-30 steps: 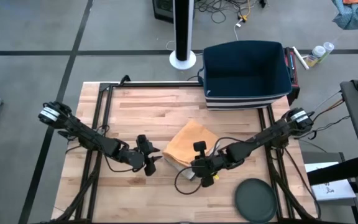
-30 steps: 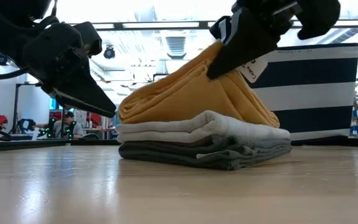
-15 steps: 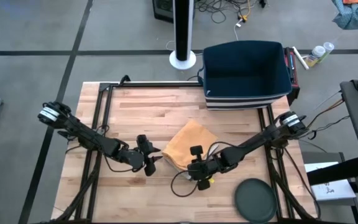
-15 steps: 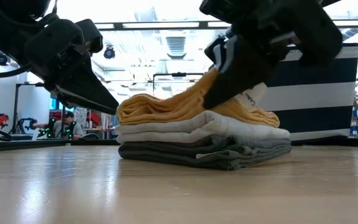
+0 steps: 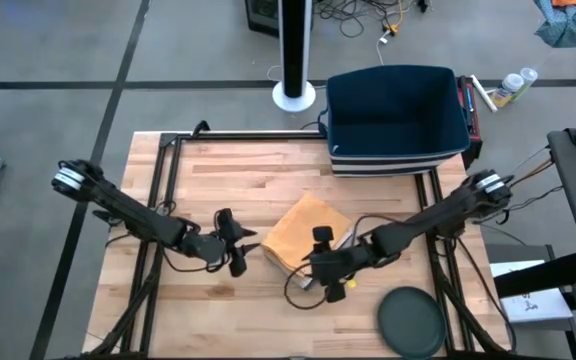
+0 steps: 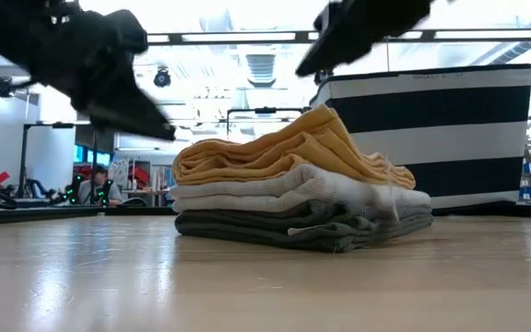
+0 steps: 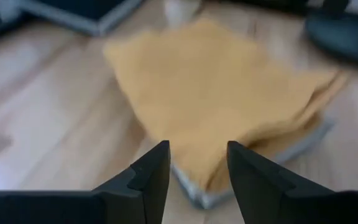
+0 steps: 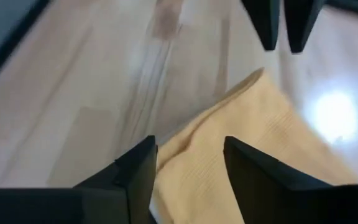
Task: Fold kitchen towel into neat rectangle
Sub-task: Stack the orange towel on top of the white patterned towel
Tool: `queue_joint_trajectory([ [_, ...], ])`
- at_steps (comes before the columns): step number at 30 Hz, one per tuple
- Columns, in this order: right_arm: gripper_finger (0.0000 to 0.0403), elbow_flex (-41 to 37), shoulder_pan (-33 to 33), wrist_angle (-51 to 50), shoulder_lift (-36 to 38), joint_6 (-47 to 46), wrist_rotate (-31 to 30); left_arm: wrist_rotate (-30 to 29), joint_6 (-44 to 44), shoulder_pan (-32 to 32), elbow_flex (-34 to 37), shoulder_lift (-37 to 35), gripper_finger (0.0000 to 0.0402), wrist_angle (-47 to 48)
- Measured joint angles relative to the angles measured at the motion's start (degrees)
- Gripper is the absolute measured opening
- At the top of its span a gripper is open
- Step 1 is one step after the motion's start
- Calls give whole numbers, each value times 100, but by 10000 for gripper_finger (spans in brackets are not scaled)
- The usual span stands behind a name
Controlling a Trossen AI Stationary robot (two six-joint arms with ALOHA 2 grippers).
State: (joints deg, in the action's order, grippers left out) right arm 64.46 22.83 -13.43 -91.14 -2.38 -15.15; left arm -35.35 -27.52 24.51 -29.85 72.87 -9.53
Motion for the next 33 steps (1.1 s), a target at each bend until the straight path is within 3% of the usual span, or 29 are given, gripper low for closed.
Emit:
queue_joint_trajectory([
  [5,188,-117,-207,-286,239,-392,-353,73,362,-233,-26,120,147,-1017],
  [10,173,-313,-333,-222,-75,-799,-345,475,495,-490,-310,984,155,-1342],
  [15,160,-325,-338,-203,-386,-1063,-348,636,376,-705,-673,1598,160,-468],
  [22,151,-447,-336,-99,-413,-1362,-419,762,255,-728,-799,1642,151,799],
  [27,153,-851,-336,874,-413,-1435,-433,1023,255,-727,-761,1669,143,746],
  [33,152,-1205,-336,1329,-413,-1479,-438,1065,524,-706,-829,1683,144,493],
])
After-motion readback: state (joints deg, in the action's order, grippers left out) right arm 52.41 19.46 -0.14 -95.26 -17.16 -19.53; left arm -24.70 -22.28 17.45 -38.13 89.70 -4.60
